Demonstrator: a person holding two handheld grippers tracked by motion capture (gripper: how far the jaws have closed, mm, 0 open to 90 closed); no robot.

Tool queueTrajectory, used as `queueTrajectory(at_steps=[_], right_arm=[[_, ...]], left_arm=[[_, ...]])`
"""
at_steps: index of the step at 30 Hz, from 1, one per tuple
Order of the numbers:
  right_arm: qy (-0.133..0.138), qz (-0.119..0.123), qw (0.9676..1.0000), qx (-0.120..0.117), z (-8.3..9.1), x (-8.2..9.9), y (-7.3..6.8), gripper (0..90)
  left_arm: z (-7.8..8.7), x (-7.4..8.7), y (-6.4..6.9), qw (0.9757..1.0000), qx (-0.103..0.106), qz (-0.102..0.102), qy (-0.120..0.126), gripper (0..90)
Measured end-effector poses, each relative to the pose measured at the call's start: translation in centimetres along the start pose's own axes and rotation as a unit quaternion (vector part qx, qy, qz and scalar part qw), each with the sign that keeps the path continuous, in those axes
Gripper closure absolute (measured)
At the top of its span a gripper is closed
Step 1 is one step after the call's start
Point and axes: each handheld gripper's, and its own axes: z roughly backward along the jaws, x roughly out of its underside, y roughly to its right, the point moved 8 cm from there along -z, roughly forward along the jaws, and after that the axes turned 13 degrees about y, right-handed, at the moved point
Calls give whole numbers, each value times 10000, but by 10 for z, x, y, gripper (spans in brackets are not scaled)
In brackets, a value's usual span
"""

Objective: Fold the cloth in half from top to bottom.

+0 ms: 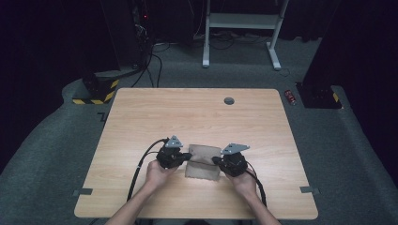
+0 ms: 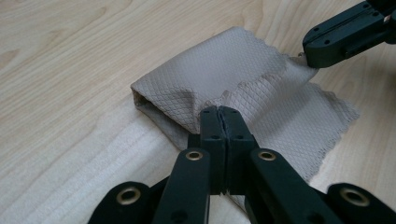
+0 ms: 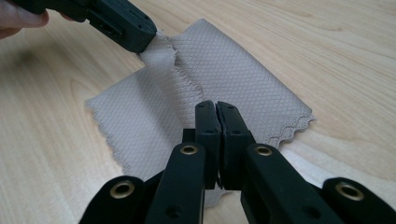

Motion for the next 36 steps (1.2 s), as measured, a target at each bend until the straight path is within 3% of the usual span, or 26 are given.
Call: queueTrajectory(at_steps=[5,19,23,26,29,32,36], right_arm=[[5,-78,10000,-62,3,7,-6,881],[-110,-17,9999,-127,8,25,-18,877],[-175,-26,9997,-183,8,31,-22,856],[-146,-114,9995,-253,12,33,-22,803],[-49,-264,9990,-345,20,30,-22,749],[242,-498,9977,-396,30,22,-19,744],[212,-443,9986,-180,24,16,-16,765]], left_arm=[[4,5,6,10000,34,-35,-31,888],[8,24,22,9996,10,-258,-134,882],[10,28,23,9997,-4,-181,-183,853],[18,30,27,9998,112,33,-158,787],[30,27,30,9997,162,164,8,705],[41,17,32,9993,145,237,231,656],[31,5,30,9997,-35,117,199,625]])
